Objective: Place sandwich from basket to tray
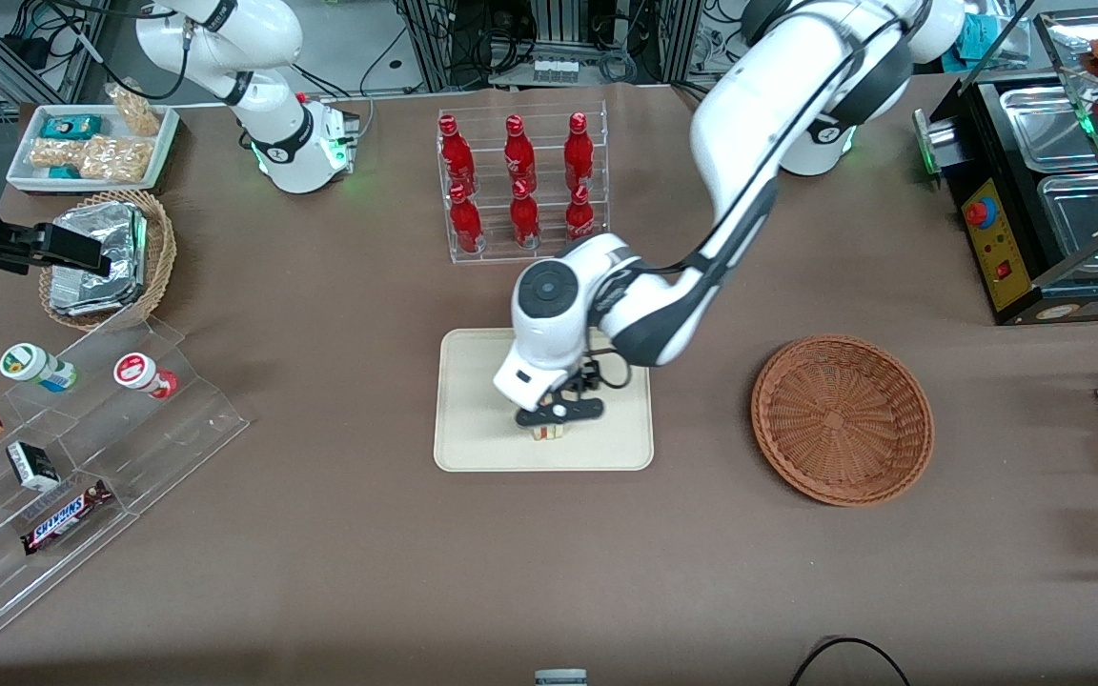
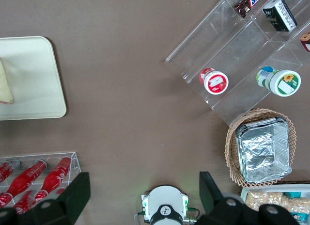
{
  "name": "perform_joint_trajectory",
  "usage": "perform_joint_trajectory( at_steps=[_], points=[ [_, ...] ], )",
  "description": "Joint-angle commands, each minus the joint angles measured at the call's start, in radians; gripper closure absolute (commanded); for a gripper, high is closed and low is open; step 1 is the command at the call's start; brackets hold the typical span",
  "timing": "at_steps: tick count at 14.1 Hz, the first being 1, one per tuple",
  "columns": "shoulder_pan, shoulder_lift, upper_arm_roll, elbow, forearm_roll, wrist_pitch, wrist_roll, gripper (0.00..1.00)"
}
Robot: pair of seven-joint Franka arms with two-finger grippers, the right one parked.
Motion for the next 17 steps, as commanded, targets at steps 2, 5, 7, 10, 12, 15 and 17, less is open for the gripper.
perform_joint_trajectory(
  at_steps=[2, 5, 7, 10, 12, 15, 17],
  points=[
    [0.191, -0.285, -0.014, -0.128, -0.160, -0.204, 0.173, 0.00],
    [0.302, -0.408, -0.010, -0.144, -0.198, -0.409, 0.267, 0.00],
    [0.366, -0.442, -0.010, -0.119, -0.201, -0.491, 0.269, 0.00],
    [0.396, -0.491, -0.010, -0.116, -0.201, -0.543, 0.266, 0.00],
    [0.396, -0.510, -0.007, -0.116, -0.188, -0.569, 0.266, 0.00],
    [0.412, -0.557, 0.006, -0.151, -0.184, -0.620, 0.270, 0.00],
    [0.464, -0.606, 0.003, -0.209, -0.182, -0.632, 0.296, 0.00]
  ],
)
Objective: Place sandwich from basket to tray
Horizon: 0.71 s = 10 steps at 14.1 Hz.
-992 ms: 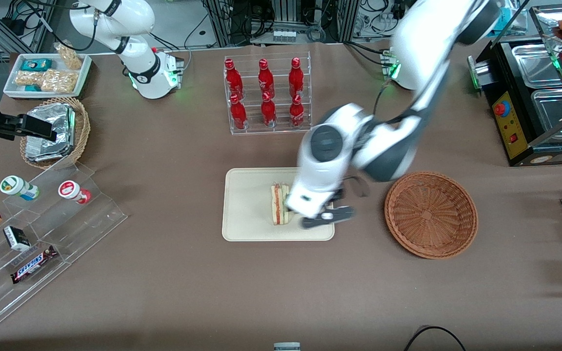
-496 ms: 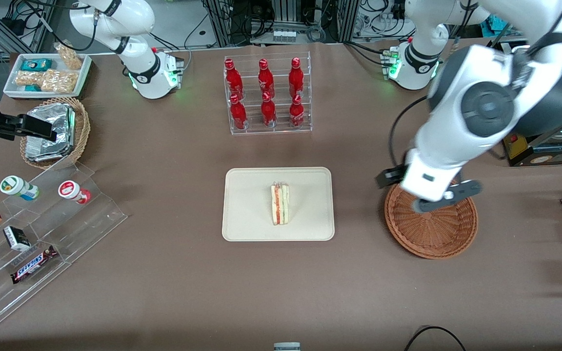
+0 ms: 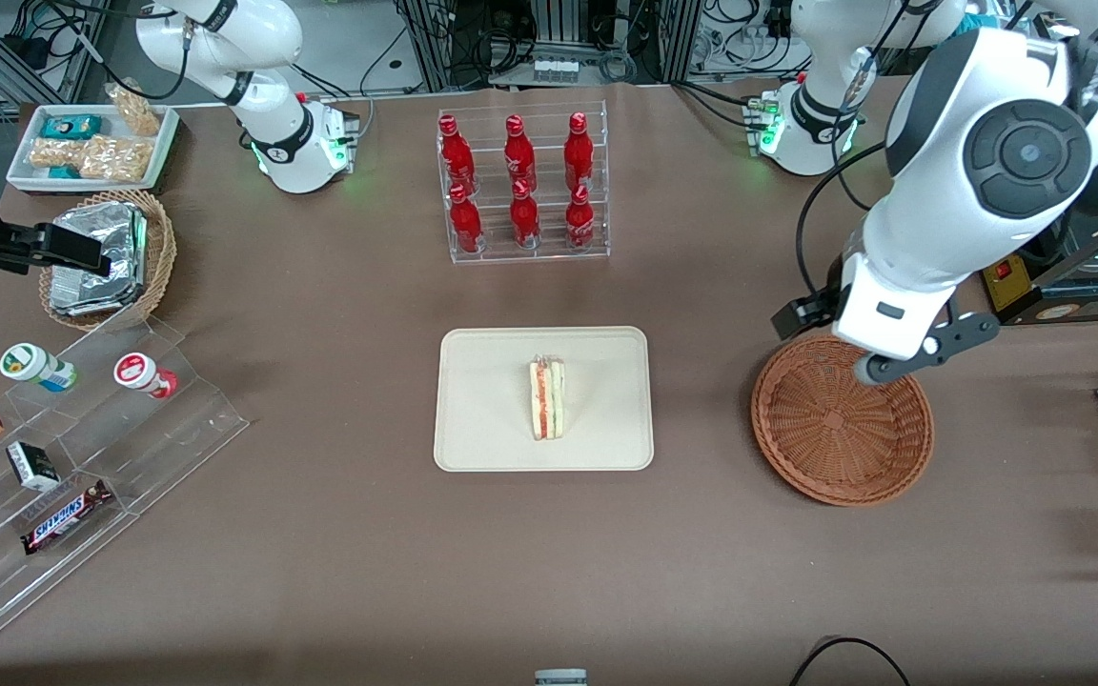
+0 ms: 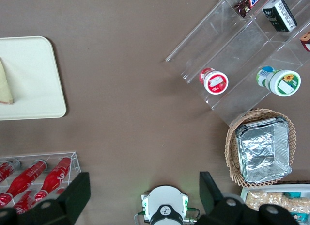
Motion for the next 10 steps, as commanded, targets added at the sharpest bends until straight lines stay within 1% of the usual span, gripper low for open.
perform_joint_trajectory(
  at_steps=[1, 2, 3, 5, 6, 8, 10],
  points=[
    [0.089, -0.105, -0.009, -0.116, -0.002, -0.020, 0.077, 0.00],
    [0.121, -0.118, -0.011, -0.120, -0.007, -0.045, 0.117, 0.00],
    [0.136, -0.162, -0.003, -0.148, -0.013, -0.057, 0.160, 0.00],
    [0.199, -0.231, 0.007, -0.206, -0.027, -0.073, 0.240, 0.00],
    [0.203, -0.253, 0.020, -0.229, -0.031, -0.080, 0.275, 0.00],
    [0.189, -0.268, 0.105, -0.231, -0.071, -0.094, 0.332, 0.00],
    [0.202, -0.282, 0.121, -0.232, -0.083, -0.126, 0.424, 0.00]
  ],
)
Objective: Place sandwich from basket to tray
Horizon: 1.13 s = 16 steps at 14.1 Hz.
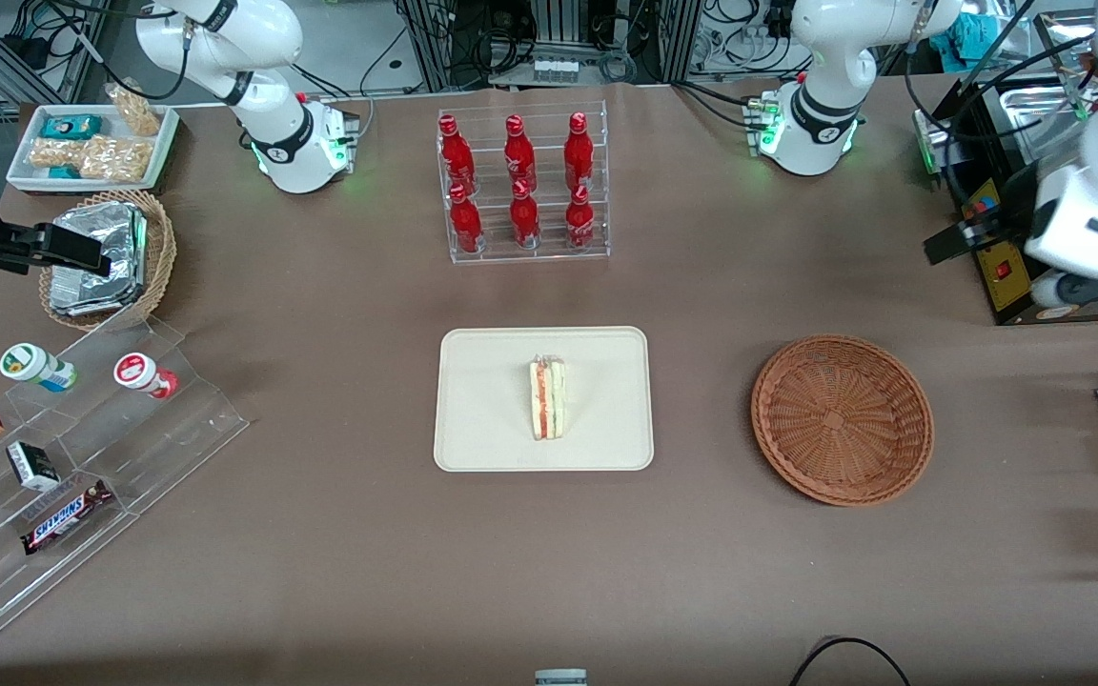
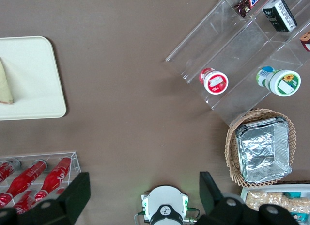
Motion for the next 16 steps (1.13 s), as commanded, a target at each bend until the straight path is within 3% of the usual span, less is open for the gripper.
perform_joint_trajectory(
  at_steps=[1, 11, 16],
  points=[
    [0.020, -0.039, 0.017, -0.029, -0.022, -0.041, 0.084, 0.00],
    [0.020, -0.026, 0.026, 0.011, -0.025, -0.034, 0.095, 0.00],
    [0.018, -0.029, 0.041, 0.009, -0.019, -0.043, 0.204, 0.00]
  ],
)
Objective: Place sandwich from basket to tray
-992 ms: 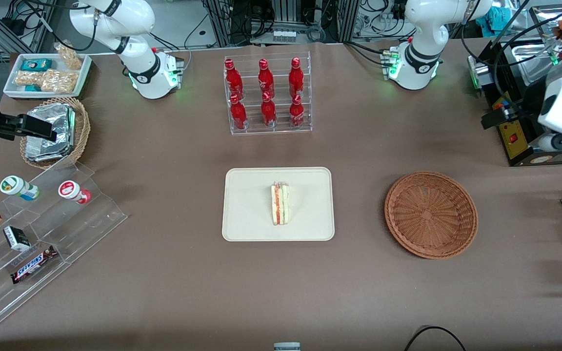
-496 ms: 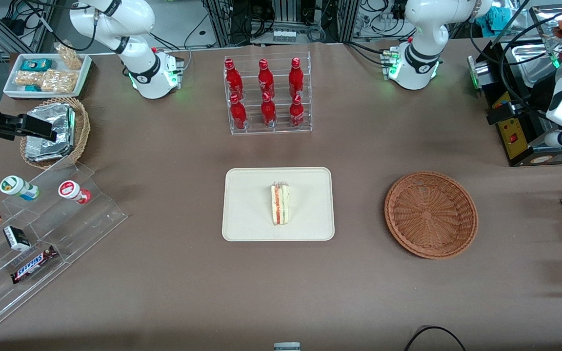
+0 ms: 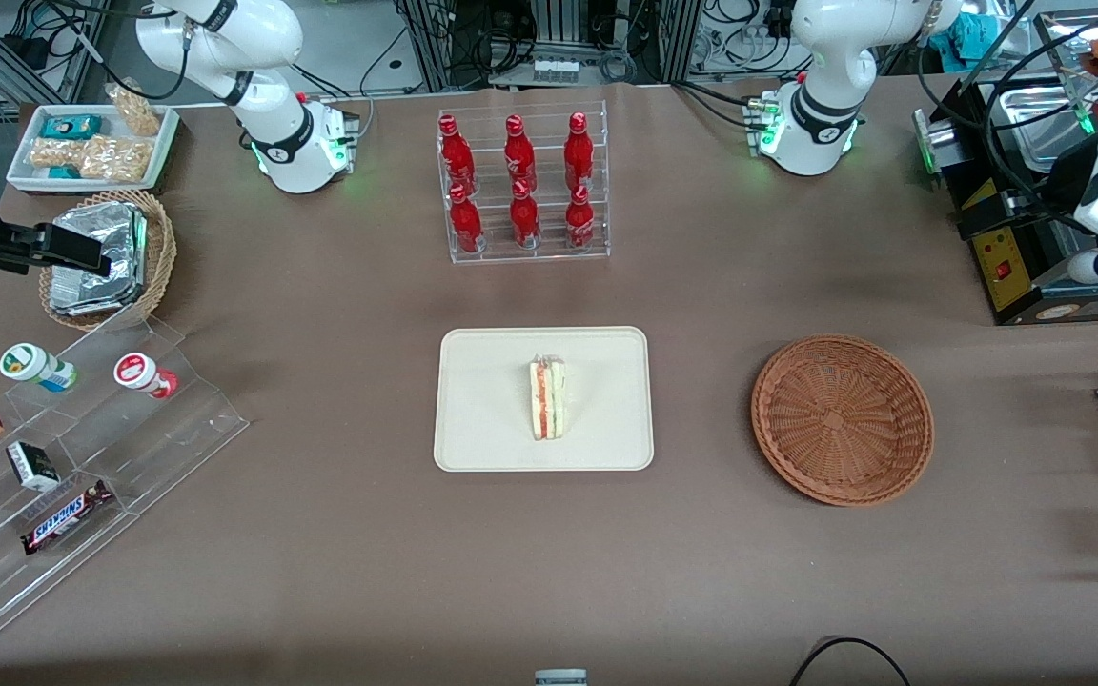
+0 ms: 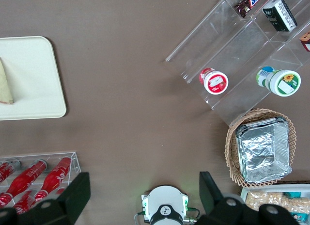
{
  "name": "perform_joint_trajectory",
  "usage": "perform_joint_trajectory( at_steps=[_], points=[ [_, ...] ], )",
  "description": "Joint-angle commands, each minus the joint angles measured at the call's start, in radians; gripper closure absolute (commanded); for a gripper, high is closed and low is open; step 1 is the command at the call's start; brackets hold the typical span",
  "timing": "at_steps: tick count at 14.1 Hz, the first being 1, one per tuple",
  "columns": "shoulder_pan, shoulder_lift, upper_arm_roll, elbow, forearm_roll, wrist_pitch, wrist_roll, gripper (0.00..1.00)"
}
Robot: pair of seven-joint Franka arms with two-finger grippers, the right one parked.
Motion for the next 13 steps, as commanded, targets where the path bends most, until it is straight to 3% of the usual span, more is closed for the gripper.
perform_joint_trajectory(
  at_steps=[1, 6, 7, 9, 13],
  points=[
    [0.003, -0.012, 0.001, 0.001, -0.007, -0.014, 0.028, 0.00],
    [0.003, -0.008, 0.000, 0.007, 0.003, -0.013, 0.028, 0.00],
    [0.003, -0.006, 0.000, 0.007, 0.012, -0.011, 0.028, 0.00],
    [-0.001, -0.005, -0.005, 0.008, 0.100, -0.004, 0.028, 0.00],
    [-0.001, -0.008, -0.007, 0.013, 0.101, -0.005, 0.026, 0.00]
  ],
)
